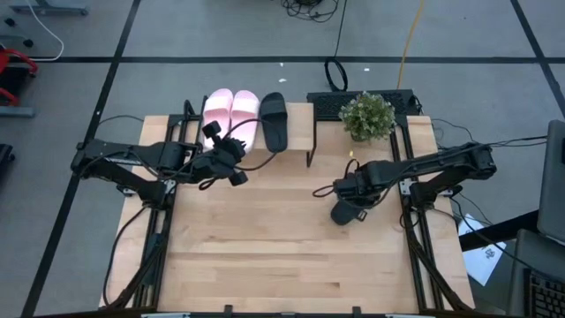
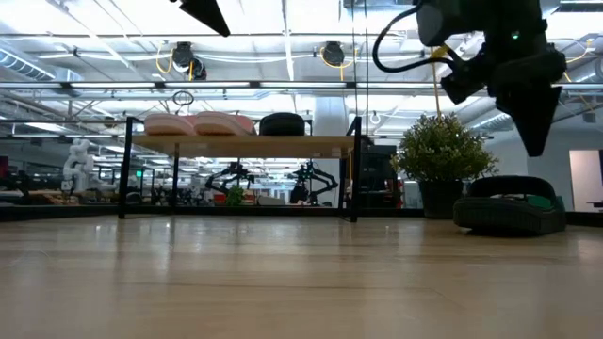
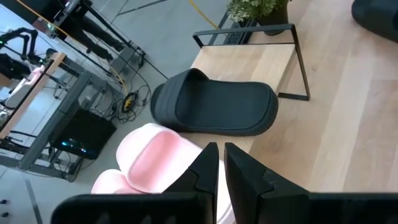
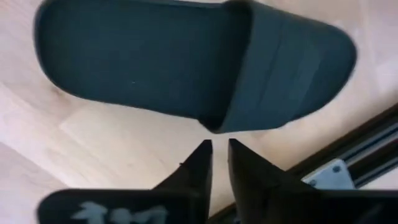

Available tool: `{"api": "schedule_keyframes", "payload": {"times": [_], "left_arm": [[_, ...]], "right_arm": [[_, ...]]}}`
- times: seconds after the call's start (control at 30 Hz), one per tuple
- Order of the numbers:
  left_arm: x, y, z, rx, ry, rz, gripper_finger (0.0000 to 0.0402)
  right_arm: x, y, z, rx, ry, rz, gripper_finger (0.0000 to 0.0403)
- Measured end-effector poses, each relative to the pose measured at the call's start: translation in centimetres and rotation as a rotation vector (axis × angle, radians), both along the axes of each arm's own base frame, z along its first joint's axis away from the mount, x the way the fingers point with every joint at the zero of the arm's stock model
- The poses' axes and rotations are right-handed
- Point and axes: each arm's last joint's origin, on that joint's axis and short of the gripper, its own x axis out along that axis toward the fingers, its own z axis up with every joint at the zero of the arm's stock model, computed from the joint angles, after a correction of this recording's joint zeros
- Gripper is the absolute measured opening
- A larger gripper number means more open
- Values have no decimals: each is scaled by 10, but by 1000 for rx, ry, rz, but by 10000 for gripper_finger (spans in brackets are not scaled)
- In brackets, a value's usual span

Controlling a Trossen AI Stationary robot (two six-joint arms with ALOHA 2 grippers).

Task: Pick and place slides into the shelf
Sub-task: Put the black slipper on the shelf

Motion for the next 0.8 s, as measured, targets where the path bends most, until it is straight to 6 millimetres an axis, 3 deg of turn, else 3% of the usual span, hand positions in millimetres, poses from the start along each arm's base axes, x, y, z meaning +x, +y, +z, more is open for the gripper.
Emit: {"api": "schedule_keyframes", "payload": {"times": [0.37, 0.8], "left_arm": [[0, 0, 0, 2, 2, -2, 33], [0, 0, 0, 4, 4, -3, 33]], "right_arm": [[7, -5, -2, 73, -63, -90, 135], [8, -9, -2, 38, -82, -139, 126]]}}
